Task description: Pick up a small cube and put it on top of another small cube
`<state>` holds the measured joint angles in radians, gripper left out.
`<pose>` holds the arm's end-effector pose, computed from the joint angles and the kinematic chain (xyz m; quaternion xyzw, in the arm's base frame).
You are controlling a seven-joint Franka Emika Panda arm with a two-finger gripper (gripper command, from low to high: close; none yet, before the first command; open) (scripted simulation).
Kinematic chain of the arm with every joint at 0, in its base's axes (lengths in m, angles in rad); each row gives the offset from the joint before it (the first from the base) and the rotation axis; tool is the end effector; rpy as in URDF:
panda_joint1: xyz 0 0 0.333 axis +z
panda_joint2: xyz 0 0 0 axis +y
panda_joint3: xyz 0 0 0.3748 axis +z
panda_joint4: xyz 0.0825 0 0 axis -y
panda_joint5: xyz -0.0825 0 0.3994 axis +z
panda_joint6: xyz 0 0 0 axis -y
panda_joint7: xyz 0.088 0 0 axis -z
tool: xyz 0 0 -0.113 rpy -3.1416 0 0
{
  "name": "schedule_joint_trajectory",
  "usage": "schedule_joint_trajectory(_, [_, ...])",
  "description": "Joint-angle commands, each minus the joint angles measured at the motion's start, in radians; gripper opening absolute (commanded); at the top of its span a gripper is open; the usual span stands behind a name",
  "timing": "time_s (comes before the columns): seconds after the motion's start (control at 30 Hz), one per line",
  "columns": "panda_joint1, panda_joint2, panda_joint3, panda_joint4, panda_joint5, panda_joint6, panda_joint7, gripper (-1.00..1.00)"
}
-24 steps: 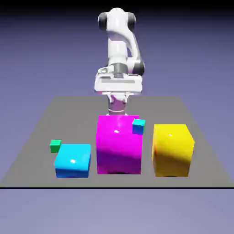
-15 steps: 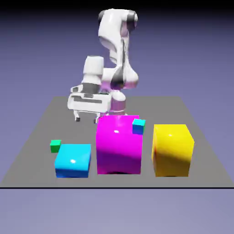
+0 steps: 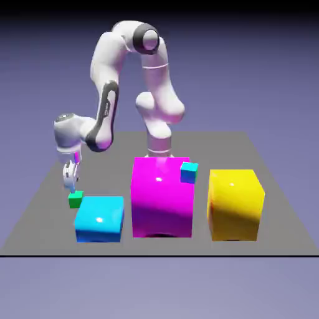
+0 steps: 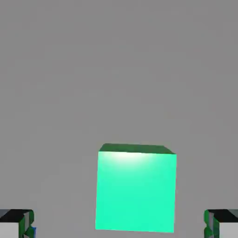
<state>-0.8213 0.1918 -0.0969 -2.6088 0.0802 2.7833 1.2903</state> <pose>0.2694 -0.3602 0.2223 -0.4166 0.9091 0.0086 0.0030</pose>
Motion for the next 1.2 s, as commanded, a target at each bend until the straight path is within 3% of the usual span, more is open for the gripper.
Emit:
schedule_joint_trajectory(0.0, [-0.008, 0.036, 0.011, 0.006, 0.009, 0.03, -0.007, 0.0])
schedule_joint_trajectory(0.17, [-0.042, 0.186, 0.054, 0.033, 0.048, 0.153, -0.037, 0.0])
schedule_joint_trajectory(0.2, [-0.042, 0.186, 0.054, 0.033, 0.048, 0.153, -0.037, -1.0])
schedule_joint_trajectory(0.47, [0.04, -0.025, 0.019, -0.008, 0.015, -0.04, 0.003, -1.0])
schedule_joint_trajectory(0.57, [0.129, -0.078, -0.013, 0.058, 0.03, -0.098, 0.0, -1.0])
schedule_joint_trajectory(1.17, [0.781, -0.158, 0.405, 0.317, 0.052, -0.267, 0.366, -1.0])
